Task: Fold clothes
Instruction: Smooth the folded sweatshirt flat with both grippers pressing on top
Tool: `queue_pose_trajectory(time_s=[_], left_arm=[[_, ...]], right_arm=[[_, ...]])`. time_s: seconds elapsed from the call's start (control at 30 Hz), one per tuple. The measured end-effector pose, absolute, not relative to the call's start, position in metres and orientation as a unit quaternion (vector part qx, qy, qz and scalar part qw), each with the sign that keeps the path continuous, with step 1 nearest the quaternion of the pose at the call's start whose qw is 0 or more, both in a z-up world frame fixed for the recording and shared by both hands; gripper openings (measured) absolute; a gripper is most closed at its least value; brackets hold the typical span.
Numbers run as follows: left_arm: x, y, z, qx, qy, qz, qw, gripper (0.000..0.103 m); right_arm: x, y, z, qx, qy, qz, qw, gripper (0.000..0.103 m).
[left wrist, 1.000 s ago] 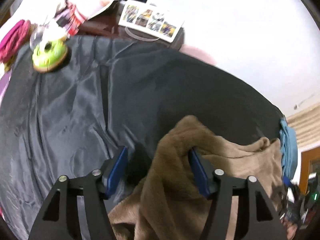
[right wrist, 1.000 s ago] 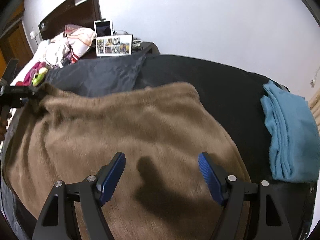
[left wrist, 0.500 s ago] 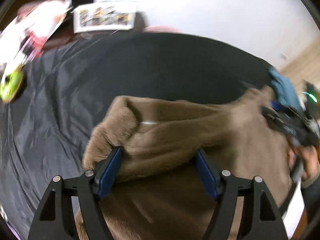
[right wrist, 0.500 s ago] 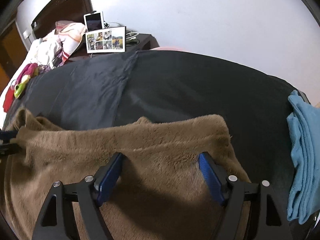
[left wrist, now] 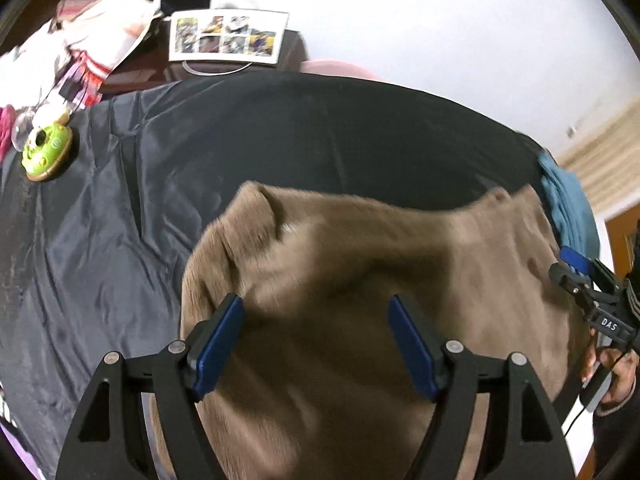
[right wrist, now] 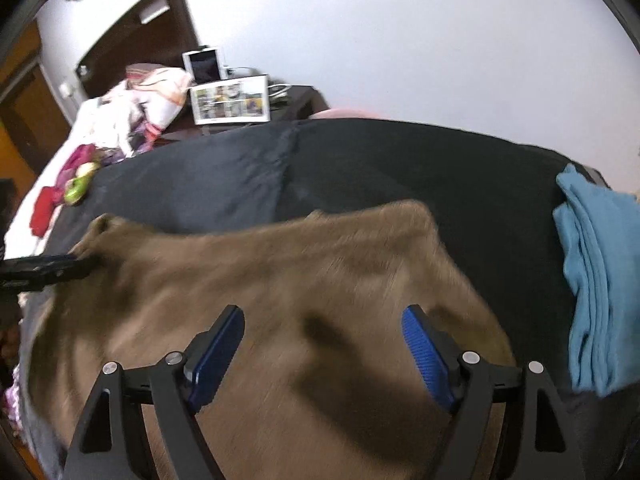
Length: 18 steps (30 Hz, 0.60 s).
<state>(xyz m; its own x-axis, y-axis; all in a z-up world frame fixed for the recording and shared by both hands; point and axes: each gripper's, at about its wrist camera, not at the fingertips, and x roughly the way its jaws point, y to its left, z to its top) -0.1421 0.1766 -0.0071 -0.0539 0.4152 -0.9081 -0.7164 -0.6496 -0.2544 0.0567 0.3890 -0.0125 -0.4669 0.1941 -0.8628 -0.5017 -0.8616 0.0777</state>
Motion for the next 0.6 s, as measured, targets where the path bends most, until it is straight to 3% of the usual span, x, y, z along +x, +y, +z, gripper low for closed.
queue_pose_trajectory(time_s=[0.3, 0.6], left_arm=[[-0.078, 0.166, -0.035, -0.551, 0.217, 0.683, 0.428, 0.079], [-0.07, 0.162, -0.024, -0.546, 0.204, 0.7, 0.414, 0.08]], right_arm=[[0.082, 0.334, -0.054, -0.535, 0.094, 0.822, 0.17, 0.082], [0.079, 0.317, -0.041, -0.53, 0.075, 0.822, 0.195, 0.086]])
